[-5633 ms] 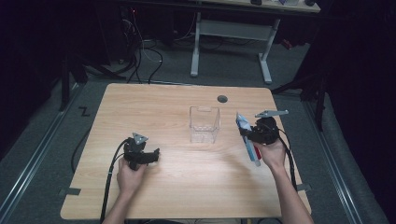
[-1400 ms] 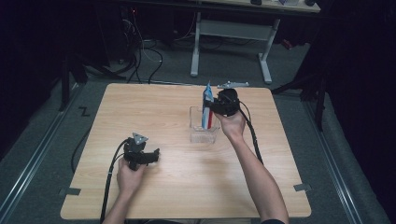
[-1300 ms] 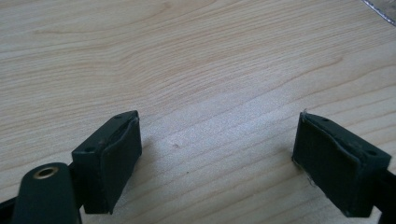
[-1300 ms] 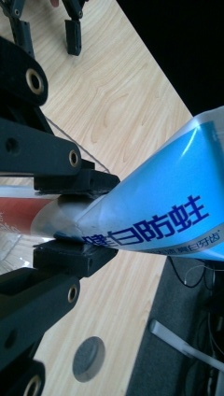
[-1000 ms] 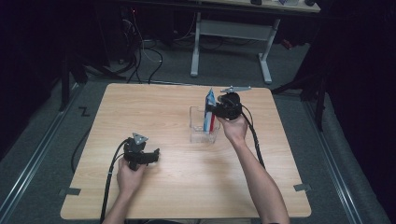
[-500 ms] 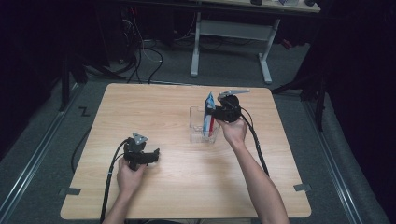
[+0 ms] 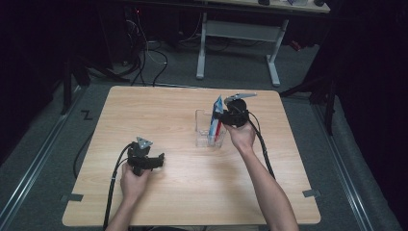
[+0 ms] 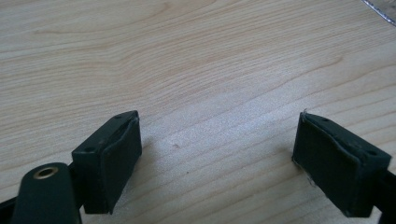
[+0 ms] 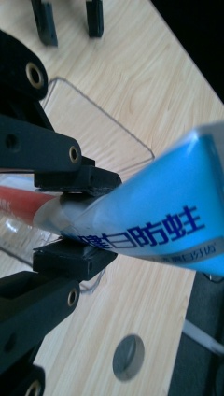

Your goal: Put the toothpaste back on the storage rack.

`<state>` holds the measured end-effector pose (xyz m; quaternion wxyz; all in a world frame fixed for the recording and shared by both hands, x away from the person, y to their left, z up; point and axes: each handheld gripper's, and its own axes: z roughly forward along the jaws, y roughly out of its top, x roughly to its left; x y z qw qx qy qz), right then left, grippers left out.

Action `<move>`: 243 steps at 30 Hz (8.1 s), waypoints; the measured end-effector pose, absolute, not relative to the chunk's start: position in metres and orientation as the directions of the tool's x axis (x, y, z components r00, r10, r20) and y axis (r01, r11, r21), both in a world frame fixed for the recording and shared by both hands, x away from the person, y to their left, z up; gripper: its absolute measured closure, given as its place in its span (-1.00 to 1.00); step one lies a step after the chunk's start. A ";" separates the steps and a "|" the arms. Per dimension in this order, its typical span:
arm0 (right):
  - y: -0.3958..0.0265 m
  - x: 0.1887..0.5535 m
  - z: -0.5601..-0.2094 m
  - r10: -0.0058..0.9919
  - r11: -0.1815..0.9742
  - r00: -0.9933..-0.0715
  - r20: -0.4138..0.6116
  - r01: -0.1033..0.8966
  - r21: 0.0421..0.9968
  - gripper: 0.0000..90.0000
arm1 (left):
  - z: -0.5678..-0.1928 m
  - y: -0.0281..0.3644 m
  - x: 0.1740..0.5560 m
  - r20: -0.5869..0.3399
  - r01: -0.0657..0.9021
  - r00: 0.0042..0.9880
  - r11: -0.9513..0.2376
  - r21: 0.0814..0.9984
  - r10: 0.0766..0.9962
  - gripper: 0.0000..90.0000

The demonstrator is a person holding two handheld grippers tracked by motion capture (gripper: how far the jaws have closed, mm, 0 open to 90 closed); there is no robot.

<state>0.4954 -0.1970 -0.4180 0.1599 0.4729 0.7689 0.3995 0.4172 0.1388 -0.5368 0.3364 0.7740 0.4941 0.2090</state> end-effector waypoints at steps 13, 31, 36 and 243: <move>-0.201 0.499 -0.422 0.886 0.250 -0.458 0.068 0.598 0.761 0.38 | -0.537 0.139 0.417 -0.009 0.625 0.425 -0.286 0.727 0.905 -0.65; -0.211 0.483 -0.410 0.898 0.274 -0.440 -0.004 0.552 0.788 0.07 | -0.537 0.139 0.417 -0.009 0.625 0.424 -0.285 0.727 0.906 -0.65; -0.212 0.479 -0.406 0.895 0.274 -0.445 -0.004 0.544 0.793 0.06 | -0.537 0.139 0.417 -0.009 0.625 0.424 -0.286 0.727 0.906 -0.65; -0.308 0.393 -0.518 0.962 0.083 -0.250 0.109 0.649 0.756 0.18 | -0.537 0.138 0.417 -0.008 0.625 0.422 -0.284 0.727 0.907 -0.65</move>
